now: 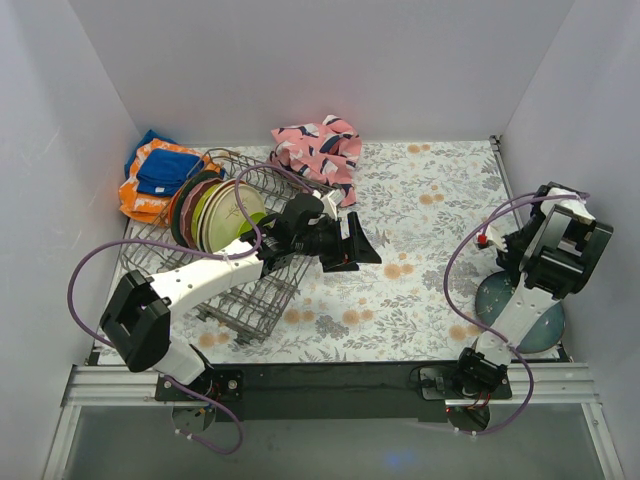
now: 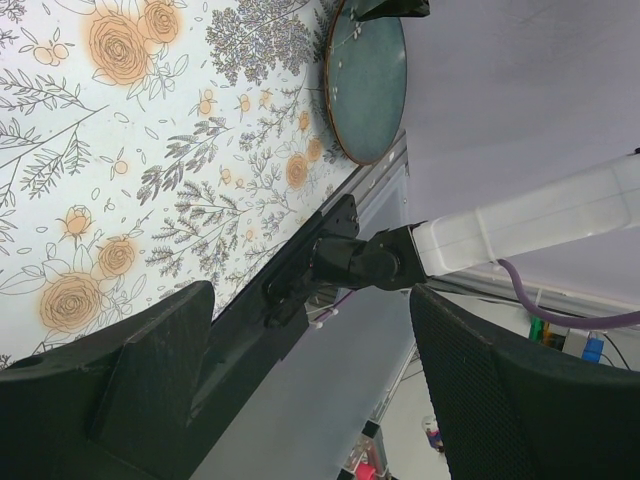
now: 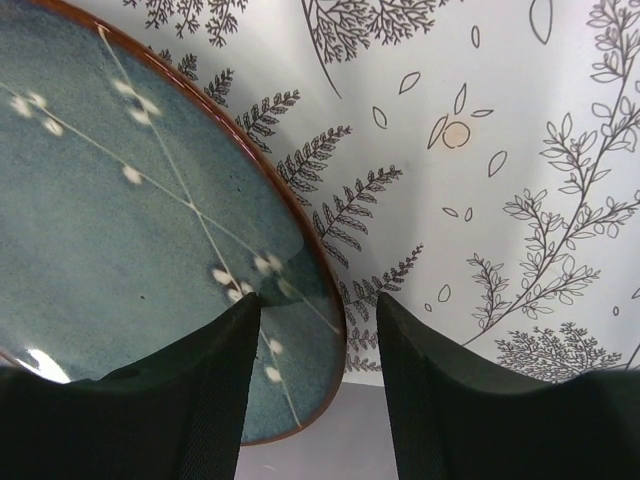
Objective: Load the plates into the dish rack
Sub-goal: Grab a plate with the left arm
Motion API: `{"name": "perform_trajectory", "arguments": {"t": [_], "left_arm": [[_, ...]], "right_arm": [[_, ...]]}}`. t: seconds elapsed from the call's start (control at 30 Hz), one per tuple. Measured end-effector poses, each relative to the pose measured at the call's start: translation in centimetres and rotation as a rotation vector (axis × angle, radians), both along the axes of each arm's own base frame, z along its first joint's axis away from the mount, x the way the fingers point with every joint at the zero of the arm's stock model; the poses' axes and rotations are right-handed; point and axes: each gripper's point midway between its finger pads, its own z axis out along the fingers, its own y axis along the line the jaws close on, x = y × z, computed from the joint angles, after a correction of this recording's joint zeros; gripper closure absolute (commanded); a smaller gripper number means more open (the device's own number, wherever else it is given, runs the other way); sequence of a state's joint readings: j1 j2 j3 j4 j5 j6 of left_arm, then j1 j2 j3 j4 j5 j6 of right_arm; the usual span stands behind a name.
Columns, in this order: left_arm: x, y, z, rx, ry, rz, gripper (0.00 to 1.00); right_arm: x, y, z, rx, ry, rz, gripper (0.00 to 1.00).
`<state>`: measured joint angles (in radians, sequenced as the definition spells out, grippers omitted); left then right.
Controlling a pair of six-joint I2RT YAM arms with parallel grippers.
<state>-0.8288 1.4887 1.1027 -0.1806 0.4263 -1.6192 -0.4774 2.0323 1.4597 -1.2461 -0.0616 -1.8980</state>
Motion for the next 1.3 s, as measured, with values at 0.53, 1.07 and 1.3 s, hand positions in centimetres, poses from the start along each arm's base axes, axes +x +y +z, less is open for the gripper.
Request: {"name": "perform_trajectory", "arguments": {"t": [0.53, 1.07, 1.3], "left_arm": [[0.1, 0.1, -0.6, 0.024, 0.009, 0.009, 0.23], [0.2, 0.2, -0.7, 0.032, 0.007, 0.013, 0.23], [0.3, 0.2, -0.7, 0.033, 0.006, 0.016, 0.23]], "right_arm": [[-1.4, 1.0, 0.1, 0.001, 0.153, -0.011, 0.88], [-1.2, 3.9, 0.2, 0.052, 0.239, -0.084, 0.99], [0.8, 7.7, 0.3, 0.127, 0.204, -0.092, 0.99]]}}
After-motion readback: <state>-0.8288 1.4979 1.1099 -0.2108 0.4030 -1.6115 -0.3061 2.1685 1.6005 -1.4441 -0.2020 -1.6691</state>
